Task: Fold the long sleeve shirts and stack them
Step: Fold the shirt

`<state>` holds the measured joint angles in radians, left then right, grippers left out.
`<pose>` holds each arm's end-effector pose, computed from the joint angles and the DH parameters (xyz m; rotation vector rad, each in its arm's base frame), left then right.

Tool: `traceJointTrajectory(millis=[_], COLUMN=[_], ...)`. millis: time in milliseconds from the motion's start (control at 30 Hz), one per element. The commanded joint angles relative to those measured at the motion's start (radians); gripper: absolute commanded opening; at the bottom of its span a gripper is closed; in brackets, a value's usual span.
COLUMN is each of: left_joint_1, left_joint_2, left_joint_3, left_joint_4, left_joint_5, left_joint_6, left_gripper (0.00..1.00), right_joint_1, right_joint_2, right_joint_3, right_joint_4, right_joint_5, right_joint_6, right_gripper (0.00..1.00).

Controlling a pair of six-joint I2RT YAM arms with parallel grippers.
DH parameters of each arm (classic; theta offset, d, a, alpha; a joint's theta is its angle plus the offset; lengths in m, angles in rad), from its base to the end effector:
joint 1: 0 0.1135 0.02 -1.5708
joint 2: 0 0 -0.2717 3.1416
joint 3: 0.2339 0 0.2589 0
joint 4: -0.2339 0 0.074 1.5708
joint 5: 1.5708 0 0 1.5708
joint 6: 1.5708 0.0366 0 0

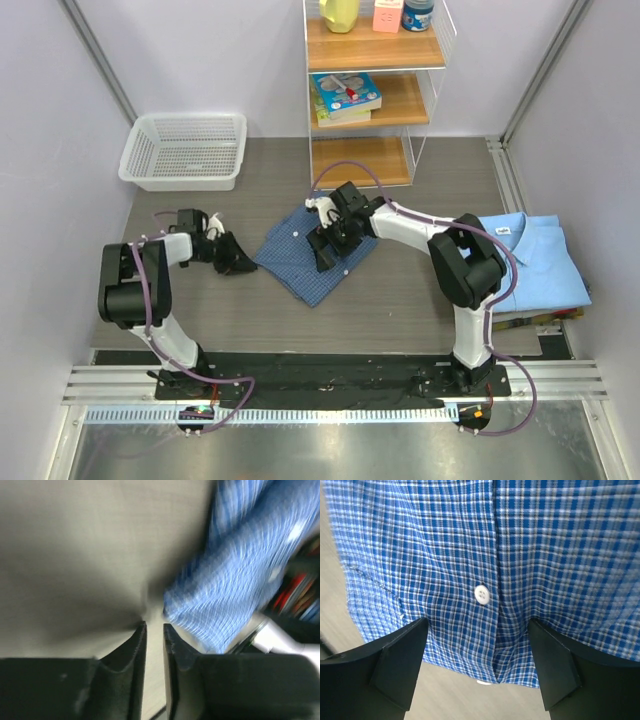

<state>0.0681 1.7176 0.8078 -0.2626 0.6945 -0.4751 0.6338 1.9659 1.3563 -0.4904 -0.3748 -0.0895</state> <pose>0.3022 -0.0029 0.1262 -0.5346 2.6553 -1.0677 0.3260 0.2562 0.1730 -1.0747 2.4925 0.6701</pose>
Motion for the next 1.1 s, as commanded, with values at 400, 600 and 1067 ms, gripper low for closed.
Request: traceJointTrajectory(millis=[400, 600, 1067], left_joint_1=[0.050, 0.058, 0.188], left_joint_2=[-0.047, -0.001, 0.082], left_joint_3=[0.375, 0.240, 0.238], left_joint_4=[-0.455, -0.449, -0.343], left_joint_5=[0.178, 0.183, 0.209], left_joint_6=[0.535, 0.511, 0.501], left_gripper=[0.83, 0.91, 0.88], right_joint_1=[0.145, 0.161, 0.132], right_joint_2=[0.152, 0.140, 0.004], right_joint_3=[0.044, 0.066, 0.121], right_joint_4=[-0.123, -0.180, -0.192], right_joint_5=[-0.030, -0.110, -0.205], right_joint_6=[-0.775, -0.784, -0.530], right_gripper=[0.87, 0.87, 0.89])
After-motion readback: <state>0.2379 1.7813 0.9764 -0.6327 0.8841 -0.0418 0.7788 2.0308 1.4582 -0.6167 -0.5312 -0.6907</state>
